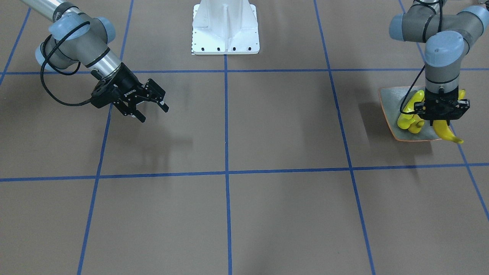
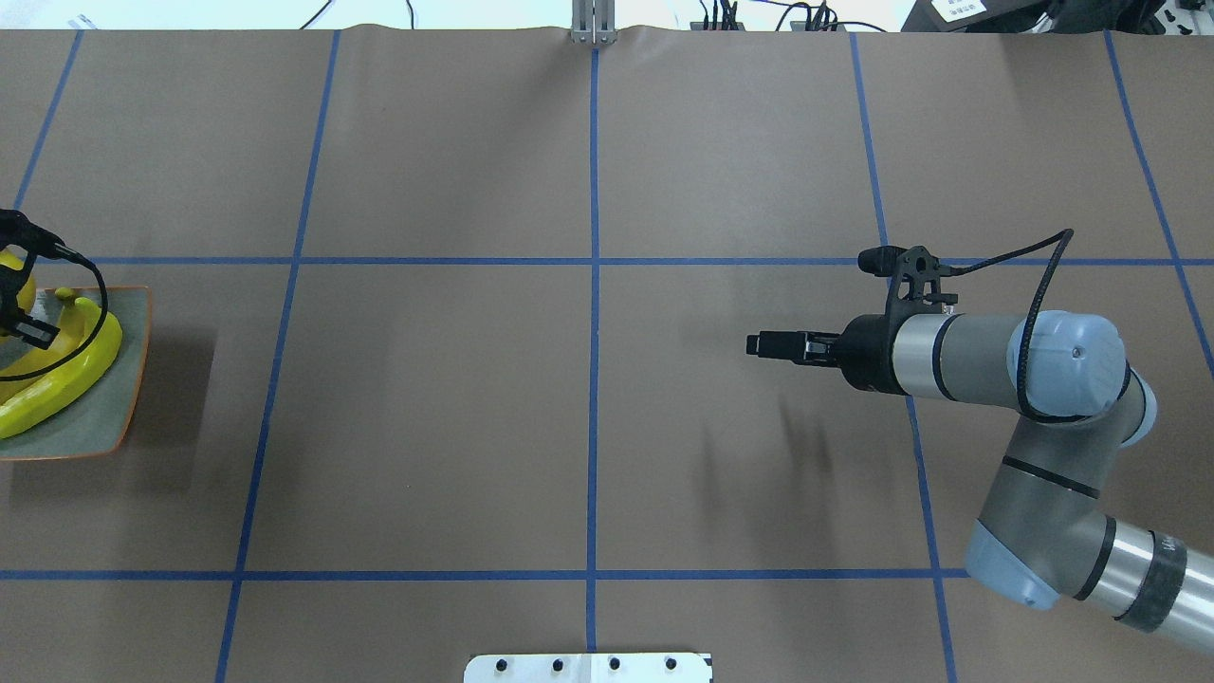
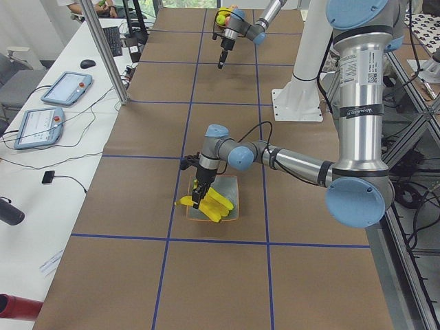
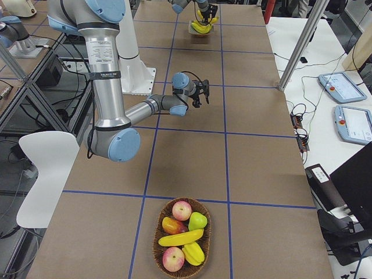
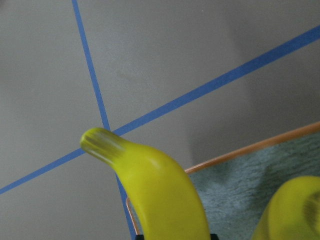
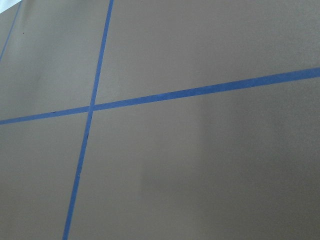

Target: Transfer all bananas from basket to plate

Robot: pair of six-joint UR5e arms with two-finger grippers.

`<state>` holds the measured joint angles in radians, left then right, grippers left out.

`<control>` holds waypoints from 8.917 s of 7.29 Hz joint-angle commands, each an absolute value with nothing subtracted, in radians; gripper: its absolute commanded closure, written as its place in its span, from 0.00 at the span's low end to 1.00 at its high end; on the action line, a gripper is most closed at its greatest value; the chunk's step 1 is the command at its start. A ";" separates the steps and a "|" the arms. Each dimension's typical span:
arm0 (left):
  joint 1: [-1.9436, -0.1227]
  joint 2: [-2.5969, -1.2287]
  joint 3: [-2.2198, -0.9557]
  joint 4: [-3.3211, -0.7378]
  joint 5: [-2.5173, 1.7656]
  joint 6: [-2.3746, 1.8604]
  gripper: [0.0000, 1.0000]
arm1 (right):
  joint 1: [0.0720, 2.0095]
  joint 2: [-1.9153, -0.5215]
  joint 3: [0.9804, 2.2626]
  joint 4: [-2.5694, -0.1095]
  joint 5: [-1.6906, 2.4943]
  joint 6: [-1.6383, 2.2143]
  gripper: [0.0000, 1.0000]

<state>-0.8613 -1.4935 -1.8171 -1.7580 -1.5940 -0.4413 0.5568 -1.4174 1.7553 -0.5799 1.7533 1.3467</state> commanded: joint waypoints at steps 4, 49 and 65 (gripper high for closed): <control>-0.857 -1.499 -1.831 -1.758 -1.597 -0.442 0.01 | 0.557 -1.411 1.787 -0.574 1.752 1.382 0.00; -0.819 -1.904 -1.843 -1.823 -1.904 -0.992 0.00 | 1.556 -1.613 1.740 -1.232 2.654 0.436 1.00; -0.637 -2.255 -1.724 -2.118 -1.997 -1.368 0.01 | 0.720 -1.161 1.761 -0.705 1.987 1.609 1.00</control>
<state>-0.6682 -2.2377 -1.7279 -2.1140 -1.9988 -1.3738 0.7530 -1.1764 1.7620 -0.6908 2.0061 1.6052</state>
